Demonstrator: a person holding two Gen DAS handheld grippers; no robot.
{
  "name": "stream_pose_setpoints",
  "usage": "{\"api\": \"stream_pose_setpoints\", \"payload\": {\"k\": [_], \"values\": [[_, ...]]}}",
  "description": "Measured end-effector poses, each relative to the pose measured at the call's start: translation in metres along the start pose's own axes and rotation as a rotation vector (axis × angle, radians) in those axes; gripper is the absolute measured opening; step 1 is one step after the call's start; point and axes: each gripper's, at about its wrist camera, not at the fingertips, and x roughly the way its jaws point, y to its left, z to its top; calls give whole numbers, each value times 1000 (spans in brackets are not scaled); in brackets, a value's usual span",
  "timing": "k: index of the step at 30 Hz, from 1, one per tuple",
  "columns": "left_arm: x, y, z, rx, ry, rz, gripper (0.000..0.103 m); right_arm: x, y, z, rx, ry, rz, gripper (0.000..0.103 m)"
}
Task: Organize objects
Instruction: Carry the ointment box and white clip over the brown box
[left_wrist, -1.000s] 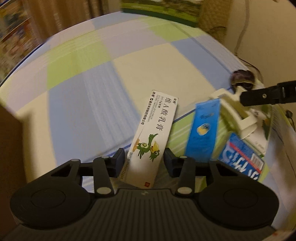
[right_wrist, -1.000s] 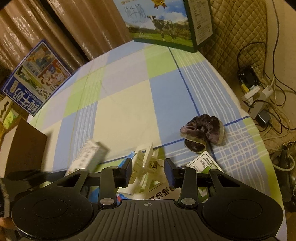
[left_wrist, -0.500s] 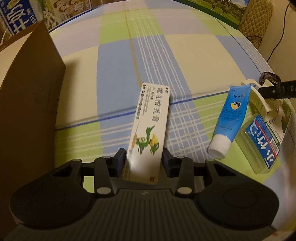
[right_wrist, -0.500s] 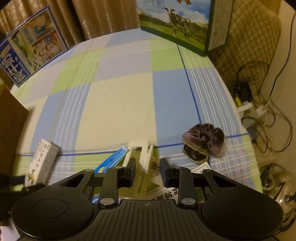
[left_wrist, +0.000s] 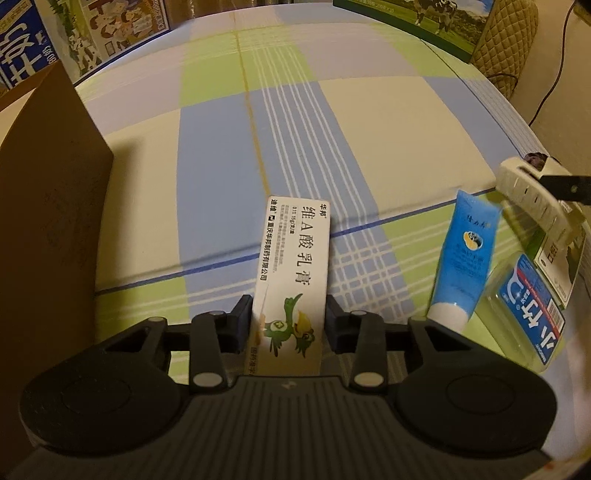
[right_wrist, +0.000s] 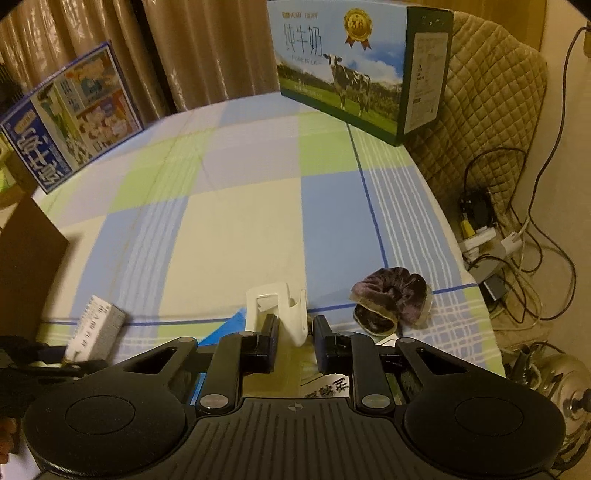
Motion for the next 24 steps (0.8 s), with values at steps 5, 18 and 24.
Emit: {"api": "stream_pose_setpoints", "payload": {"k": [5, 18, 24], "values": [[-13, 2, -8, -17, -18, -6, 34, -14, 4, -5, 10, -23, 40, 17], [-77, 13, -32, -100, -103, -30, 34, -53, 36, -21, -11, -42, 174, 17], [-115, 21, -41, -129, -166, -42, 34, -72, 54, -25, -35, -68, 225, 17]]}}
